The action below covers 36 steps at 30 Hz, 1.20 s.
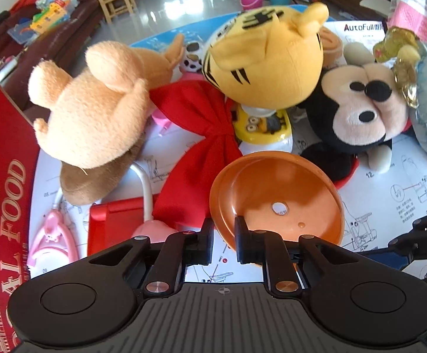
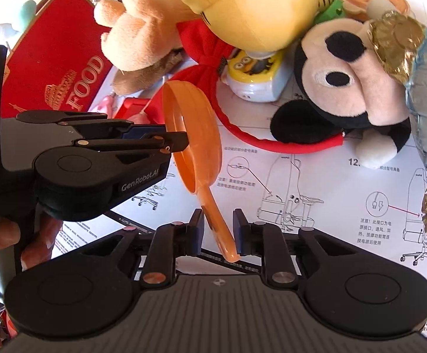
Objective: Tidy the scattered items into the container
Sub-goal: 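Close the right tool on the orange ladle's handle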
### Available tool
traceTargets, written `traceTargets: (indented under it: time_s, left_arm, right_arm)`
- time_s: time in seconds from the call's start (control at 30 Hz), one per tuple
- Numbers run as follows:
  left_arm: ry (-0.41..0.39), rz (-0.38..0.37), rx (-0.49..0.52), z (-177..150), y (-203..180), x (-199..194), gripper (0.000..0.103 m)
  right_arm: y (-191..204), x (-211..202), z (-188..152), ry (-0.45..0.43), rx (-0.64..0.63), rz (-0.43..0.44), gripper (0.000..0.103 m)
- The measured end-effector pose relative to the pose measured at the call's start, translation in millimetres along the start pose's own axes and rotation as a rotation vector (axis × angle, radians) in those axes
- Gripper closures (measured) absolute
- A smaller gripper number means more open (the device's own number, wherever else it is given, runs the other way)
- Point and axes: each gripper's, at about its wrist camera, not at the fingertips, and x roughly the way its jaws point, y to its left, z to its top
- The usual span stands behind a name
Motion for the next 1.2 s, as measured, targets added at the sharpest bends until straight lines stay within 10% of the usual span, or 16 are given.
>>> traceTargets:
  time_s: [0.73,1.13,1.2]
  left_arm:
    - [-0.061,-0.001,-0.051,10,12,-41,0.103]
    - [-0.058,-0.198,-0.133,4,36,-36,0.103]
    - [-0.036,-0.207,-0.162,4,39,-27,0.08]
  right_arm:
    - [27,-30,7,-0.077,-0.05,0.041,0.086]
    - [32,-30,8,-0.089,-0.072,0.026,0.087]
    - [31,-26,8,-0.088,-0.075,0.017,0.087]
